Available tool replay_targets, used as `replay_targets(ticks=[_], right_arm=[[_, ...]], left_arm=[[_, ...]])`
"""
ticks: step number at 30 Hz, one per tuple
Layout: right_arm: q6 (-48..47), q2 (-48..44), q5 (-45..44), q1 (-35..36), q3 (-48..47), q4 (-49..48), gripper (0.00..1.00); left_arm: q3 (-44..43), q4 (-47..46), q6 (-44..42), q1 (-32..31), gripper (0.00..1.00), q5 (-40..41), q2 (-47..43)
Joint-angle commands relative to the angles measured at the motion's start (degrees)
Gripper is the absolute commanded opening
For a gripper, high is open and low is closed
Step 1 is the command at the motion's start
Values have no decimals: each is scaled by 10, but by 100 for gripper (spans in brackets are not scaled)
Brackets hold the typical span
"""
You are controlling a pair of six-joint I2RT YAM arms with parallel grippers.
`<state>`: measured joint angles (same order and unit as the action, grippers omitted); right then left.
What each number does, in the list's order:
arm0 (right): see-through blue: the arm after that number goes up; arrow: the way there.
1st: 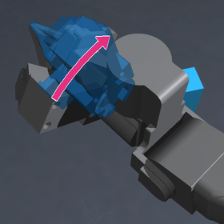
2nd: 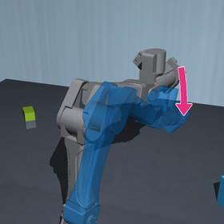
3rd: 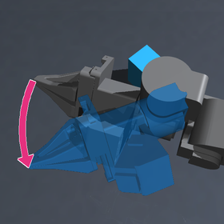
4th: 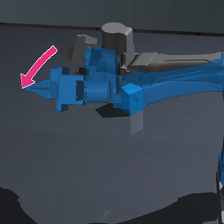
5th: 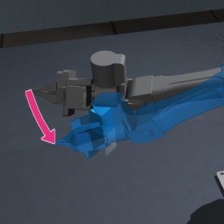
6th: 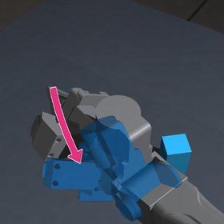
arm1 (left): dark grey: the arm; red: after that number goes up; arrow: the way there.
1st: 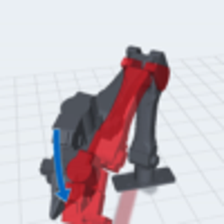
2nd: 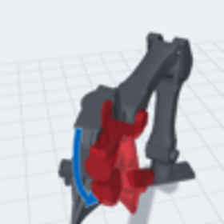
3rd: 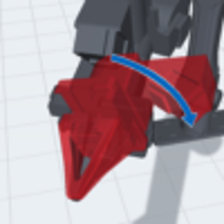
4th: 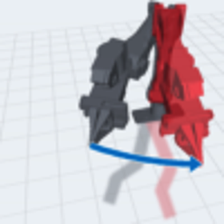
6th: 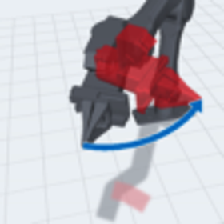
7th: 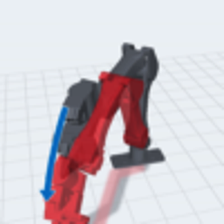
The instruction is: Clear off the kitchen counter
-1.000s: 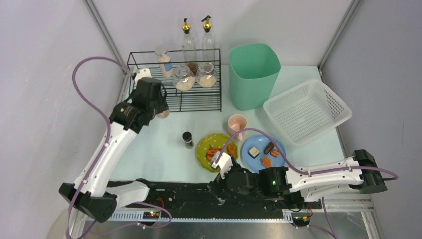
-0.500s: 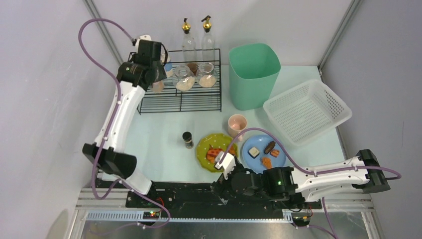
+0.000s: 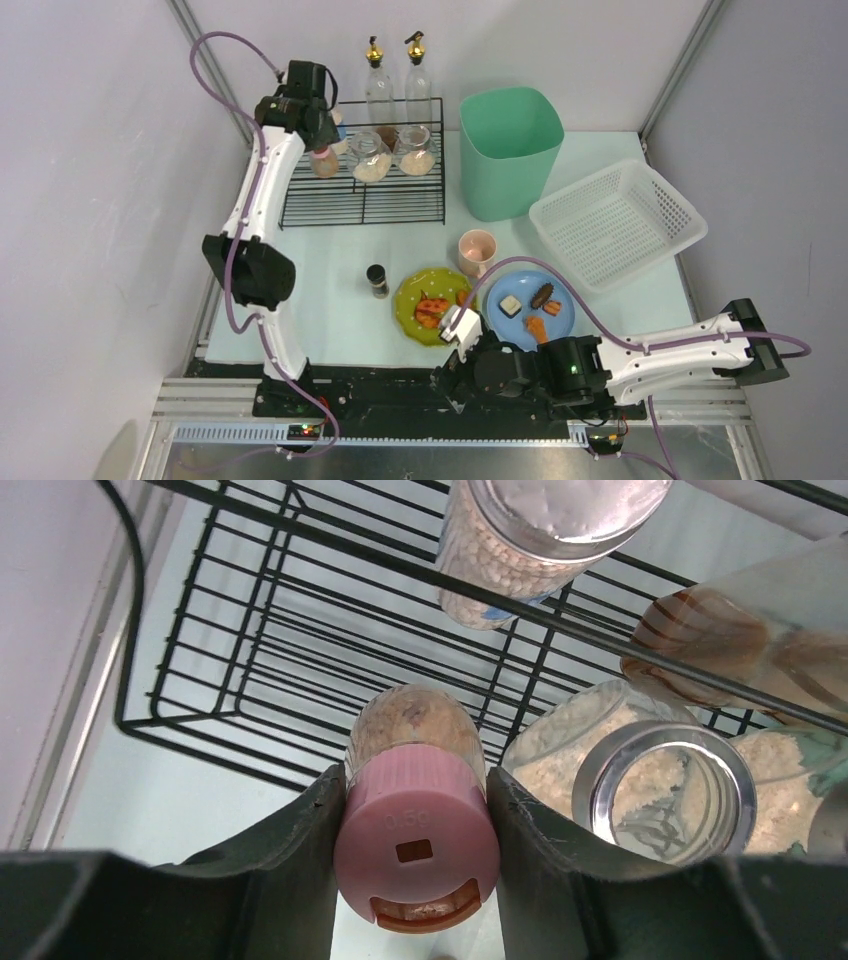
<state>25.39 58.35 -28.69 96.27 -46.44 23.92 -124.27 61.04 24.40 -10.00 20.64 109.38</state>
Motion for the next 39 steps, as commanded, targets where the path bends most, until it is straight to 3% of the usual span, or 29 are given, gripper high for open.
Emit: replay_targets(ticks=[1, 5, 11, 16, 19, 20, 22, 31, 39], right_arm=[[14, -13, -20, 5, -1, -6, 100], [15, -13, -19, 5, 5, -12, 100], [14, -13, -21, 5, 10, -13, 100], [11, -13, -23, 5, 11, -15, 100], [9, -15, -25, 5, 11, -16, 100], [9, -15, -26, 5, 11, -16, 100], [9, -16, -27, 5, 11, -14, 100], [8, -26, -38, 5, 11, -5, 100], [1, -30, -37, 5, 11, -8, 100]], left_arm=[[-41, -1, 18, 3, 0, -24, 25], [-42, -2, 25, 3, 14, -21, 49], [-48, -4, 29, 3, 23, -20, 67], [-50, -7, 29, 3, 61, -23, 69], [-52, -8, 28, 3, 73, -24, 65], [-55, -8, 27, 3, 87, -24, 63], [-54, -8, 27, 3, 98, -27, 53], [8, -10, 34, -3, 100, -53, -57], [169, -39, 32, -40, 100, -30, -196]])
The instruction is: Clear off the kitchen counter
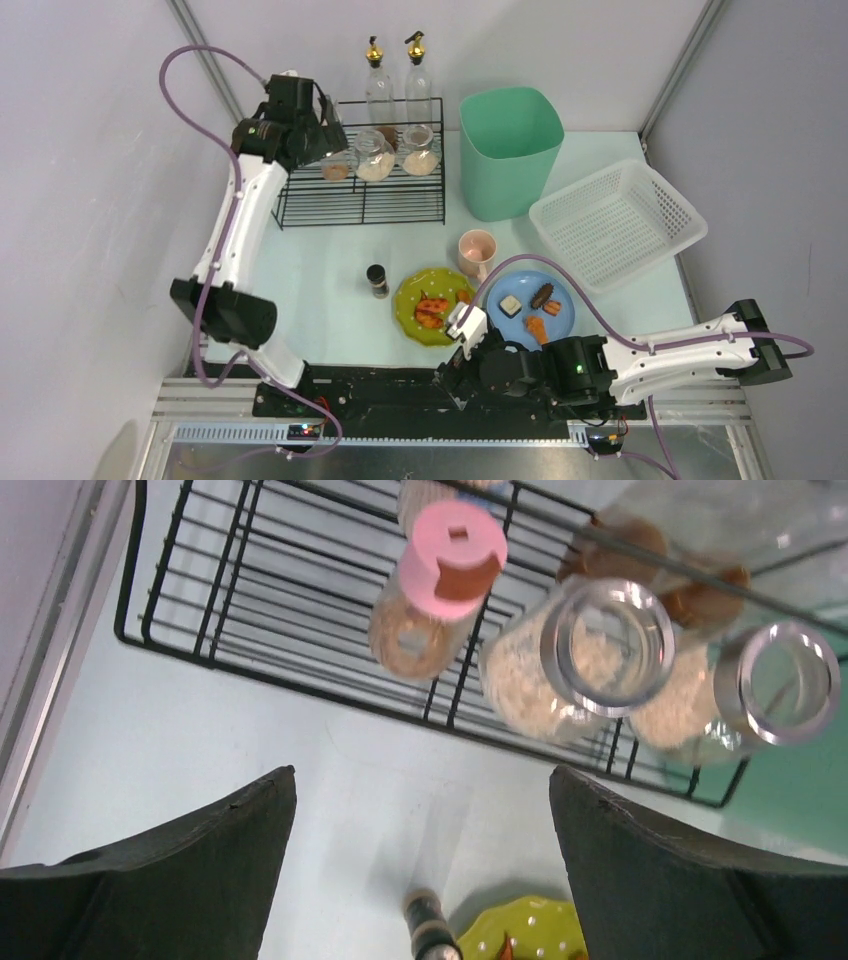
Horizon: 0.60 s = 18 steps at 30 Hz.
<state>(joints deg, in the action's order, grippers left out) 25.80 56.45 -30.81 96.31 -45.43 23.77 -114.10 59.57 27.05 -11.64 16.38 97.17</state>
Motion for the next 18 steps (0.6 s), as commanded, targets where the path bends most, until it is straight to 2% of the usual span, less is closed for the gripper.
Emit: replay_targets(ticks=[1, 10, 18], right_arm=[[-4, -11, -16, 4, 1, -7, 100], [-5, -11, -11, 4, 1, -10, 100], [8, -7, -10, 3, 1, -9, 100]], left_arm=[[86, -30, 5, -29, 100, 14, -91], [346, -110, 26, -115, 100, 8, -240], [522, -162, 42, -165, 100, -30, -320]])
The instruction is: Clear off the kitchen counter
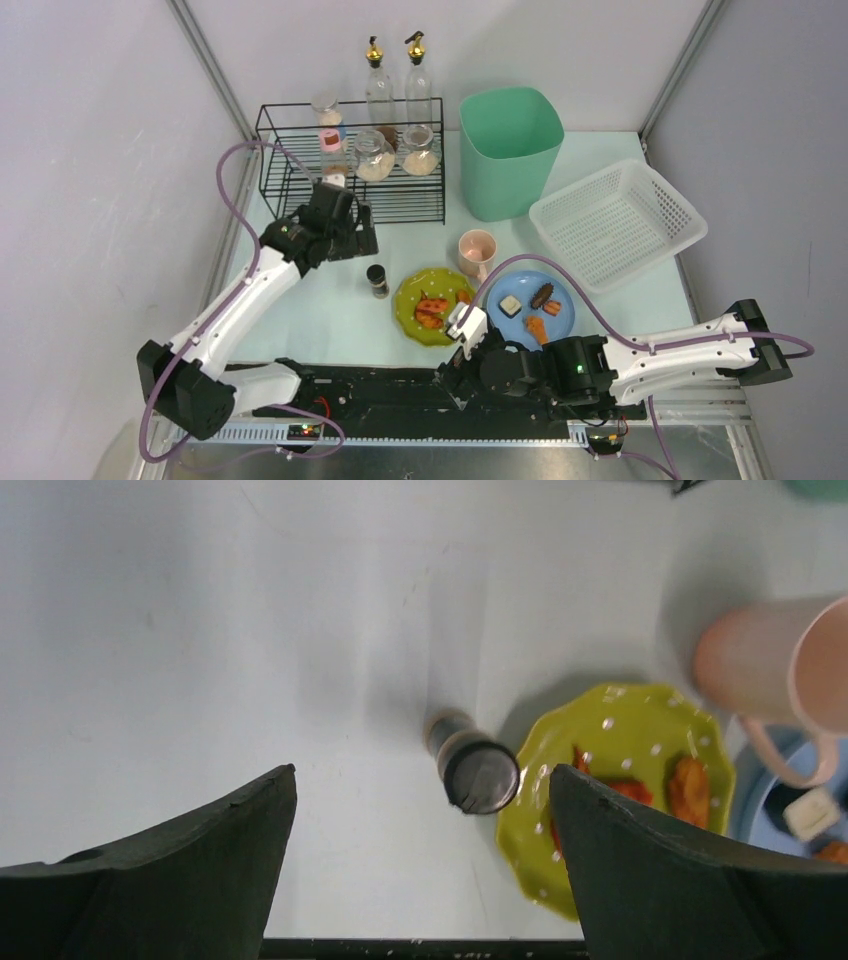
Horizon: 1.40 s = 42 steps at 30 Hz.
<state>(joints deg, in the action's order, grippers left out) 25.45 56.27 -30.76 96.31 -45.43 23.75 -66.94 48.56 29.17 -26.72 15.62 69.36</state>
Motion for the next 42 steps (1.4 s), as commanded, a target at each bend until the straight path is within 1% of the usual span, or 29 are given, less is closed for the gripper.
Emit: replay_targets(ticks=[1, 7, 14, 19, 26, 27, 30, 31, 32, 33, 34, 35, 36, 37, 38, 39, 40, 42], right_arm=[[14, -4, -12, 3, 1, -10, 100], [23, 9, -8, 3, 1, -29, 100], [52, 19, -8, 7, 1, -13, 100], [65, 17, -17, 13, 1, -1, 100], [66, 19, -21, 17, 1, -1, 100], [64, 21, -21, 18, 1, -4, 100], [59, 24, -20, 18, 1, -10, 100], [58, 25, -19, 17, 1, -10, 100], [58, 26, -19, 17, 1, -11, 100], [57, 27, -19, 18, 1, -11, 100], [57, 28, -18, 18, 1, -12, 100], [57, 30, -17, 18, 1, -12, 100], [57, 31, -17, 18, 1, -12, 100], [57, 31, -17, 17, 1, -12, 100], [56, 32, -16, 18, 1, -14, 100], [56, 32, -16, 18, 1, -15, 100], [54, 33, -16, 18, 1, -15, 100], [50, 34, -15, 17, 1, -17, 100]], left_arm=[[72, -62, 26, -20, 100, -25, -45], [130, -99, 41, -57, 100, -39, -27], [126, -118, 43, -110, 100, -15, 23], [118, -119, 39, -120, 100, -2, 61], [122, -118, 35, -122, 100, 25, 82], [121, -118, 33, -122, 98, 30, 84], [121, -118, 31, -122, 89, 38, 92], [121, -118, 30, -122, 83, 40, 92], [120, -118, 30, -123, 80, 44, 94], [120, -118, 30, -122, 74, 45, 95], [119, -118, 29, -122, 71, 47, 95], [119, -117, 27, -123, 62, 48, 95], [118, -118, 27, -122, 58, 51, 93], [118, -117, 25, -122, 49, 52, 92], [118, -117, 24, -122, 45, 55, 88], [118, -117, 23, -122, 37, 56, 85], [116, -116, 23, -121, 34, 57, 80], [108, -109, 19, -122, 19, 64, 71]])
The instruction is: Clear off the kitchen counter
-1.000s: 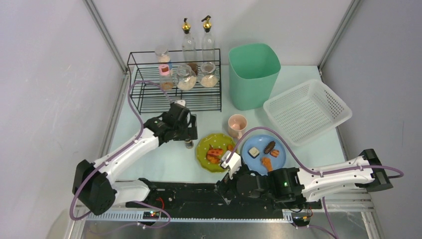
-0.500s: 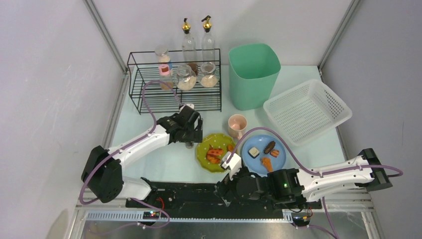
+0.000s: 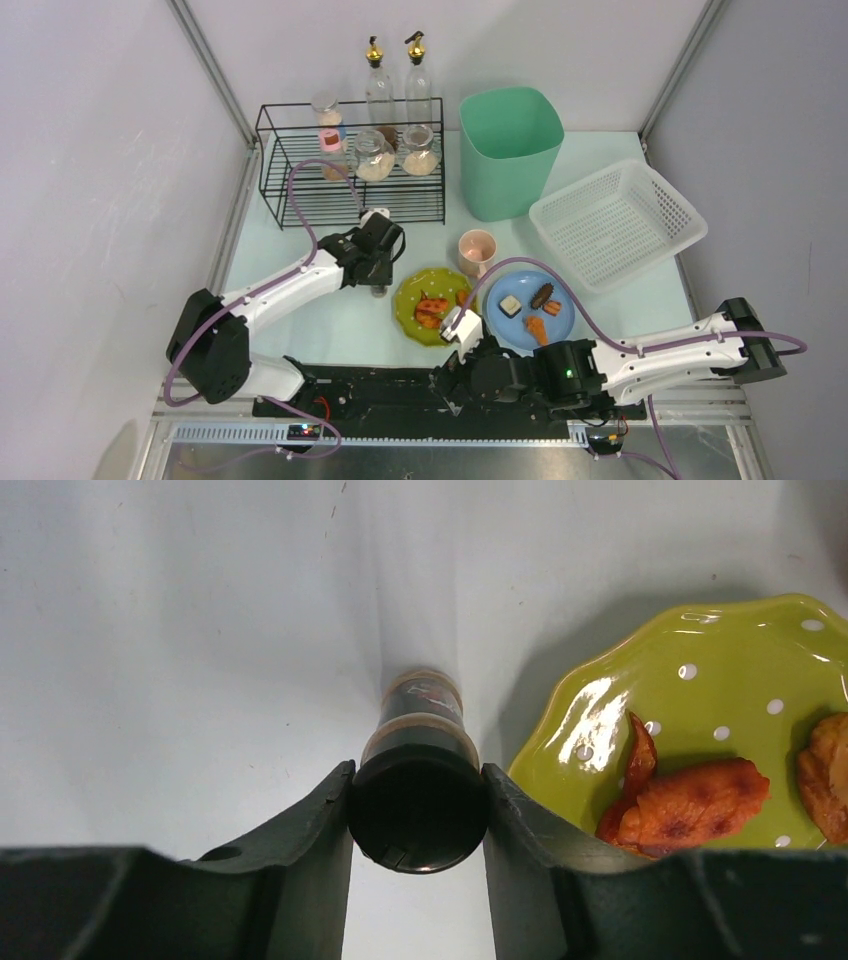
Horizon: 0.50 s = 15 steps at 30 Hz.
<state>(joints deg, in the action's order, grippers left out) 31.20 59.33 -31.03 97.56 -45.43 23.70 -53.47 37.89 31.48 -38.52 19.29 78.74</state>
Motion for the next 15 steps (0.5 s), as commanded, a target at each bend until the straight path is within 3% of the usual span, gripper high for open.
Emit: replay_targets(ticks=[1, 2, 4, 15], right_arm=[[-9, 4, -11, 5, 1, -20, 100], [-12, 4, -11, 5, 1, -22, 100], [-17, 4, -9, 5, 1, -26, 100], [-33, 0, -6, 4, 1, -30, 100]], left_arm=[[-34, 2, -5, -3, 15, 36, -27], [-39, 9, -8, -3, 5, 43, -30], [-54, 20, -15, -2, 1, 59, -40], [-148, 48, -43, 101, 0, 32, -92]])
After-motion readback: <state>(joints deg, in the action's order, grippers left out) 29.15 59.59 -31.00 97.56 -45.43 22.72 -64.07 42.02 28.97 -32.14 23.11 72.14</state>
